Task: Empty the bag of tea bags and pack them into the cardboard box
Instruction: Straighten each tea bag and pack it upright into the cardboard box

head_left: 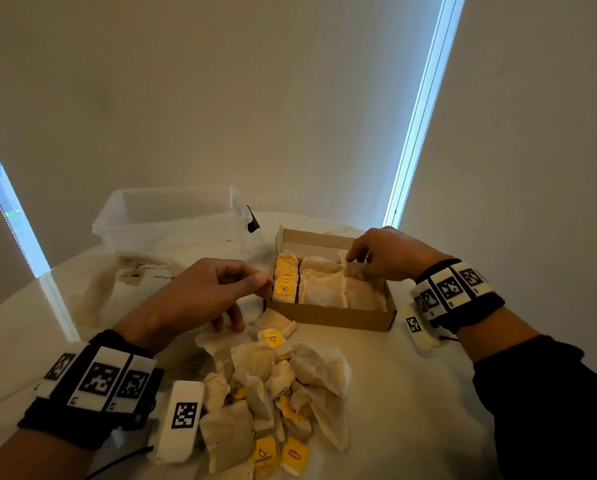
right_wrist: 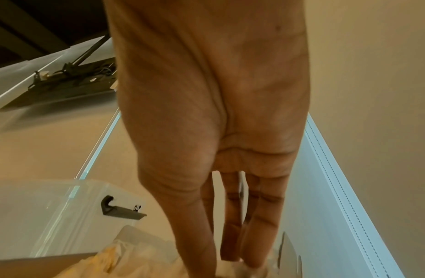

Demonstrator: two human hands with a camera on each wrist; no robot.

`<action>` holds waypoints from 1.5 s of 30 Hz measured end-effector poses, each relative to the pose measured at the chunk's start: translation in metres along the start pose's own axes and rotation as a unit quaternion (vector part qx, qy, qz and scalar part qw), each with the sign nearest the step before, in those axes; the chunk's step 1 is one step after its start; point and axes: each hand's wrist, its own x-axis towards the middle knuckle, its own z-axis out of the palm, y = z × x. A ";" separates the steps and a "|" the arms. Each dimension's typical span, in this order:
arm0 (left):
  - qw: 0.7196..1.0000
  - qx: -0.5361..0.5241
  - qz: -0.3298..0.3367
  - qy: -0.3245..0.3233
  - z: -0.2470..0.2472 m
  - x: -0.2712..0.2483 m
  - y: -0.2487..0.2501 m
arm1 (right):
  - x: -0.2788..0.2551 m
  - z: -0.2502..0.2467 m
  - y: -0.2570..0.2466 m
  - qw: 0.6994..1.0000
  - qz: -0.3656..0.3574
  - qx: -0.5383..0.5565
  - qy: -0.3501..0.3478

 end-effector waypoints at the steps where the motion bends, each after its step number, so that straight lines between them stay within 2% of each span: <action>1: 1.000 0.000 -0.001 0.002 0.000 0.000 0.000 | 0.000 0.000 -0.001 1.000 -0.003 0.004 0.011; 8: 1.000 -0.011 -0.002 0.003 0.001 -0.001 0.000 | 0.006 0.003 -0.004 0.999 -0.012 0.009 0.036; 12: 1.000 -0.016 -0.003 0.007 0.002 -0.003 0.000 | 0.005 0.006 -0.008 1.000 -0.006 -0.006 0.022; 17: 1.000 -0.023 -0.004 0.013 0.002 -0.003 0.002 | -0.011 -0.013 -0.036 0.994 -0.056 0.035 0.083; 19: 0.999 -0.032 0.006 0.023 0.002 -0.004 0.003 | -0.024 -0.020 -0.060 0.991 -0.103 0.070 0.051; 23: 0.994 -0.063 0.015 0.093 0.000 -0.007 0.005 | -0.049 -0.015 -0.116 0.972 -0.184 0.109 -0.093; 28: 0.961 -0.132 0.029 0.242 -0.004 -0.003 0.004 | -0.050 0.017 -0.156 0.967 -0.203 0.101 -0.115; 30: 0.952 -0.149 0.027 0.266 -0.005 -0.002 0.002 | -0.047 0.023 -0.162 0.961 -0.222 0.091 -0.140; 32: 0.948 -0.160 0.022 0.273 -0.006 -0.002 0.001 | -0.046 0.023 -0.160 0.955 -0.224 0.134 -0.143; 34: 0.948 -0.170 0.016 0.267 -0.007 -0.001 0.001 | -0.048 0.017 -0.152 0.948 -0.203 0.210 -0.123; 36: 0.955 -0.175 -0.002 0.239 -0.007 -0.002 0.005 | -0.050 0.010 -0.142 0.936 -0.193 0.289 -0.064; 39: 0.967 -0.196 -0.020 0.160 -0.005 -0.004 0.014 | -0.047 0.004 -0.131 0.877 -0.173 0.446 0.044; 42: 0.982 -0.159 0.019 0.099 0.001 -0.006 0.018 | -0.042 0.010 -0.124 0.846 -0.139 0.502 0.118; 45: 0.987 -0.112 0.070 0.096 0.003 -0.005 0.010 | -0.040 0.018 -0.118 0.818 -0.123 0.544 0.139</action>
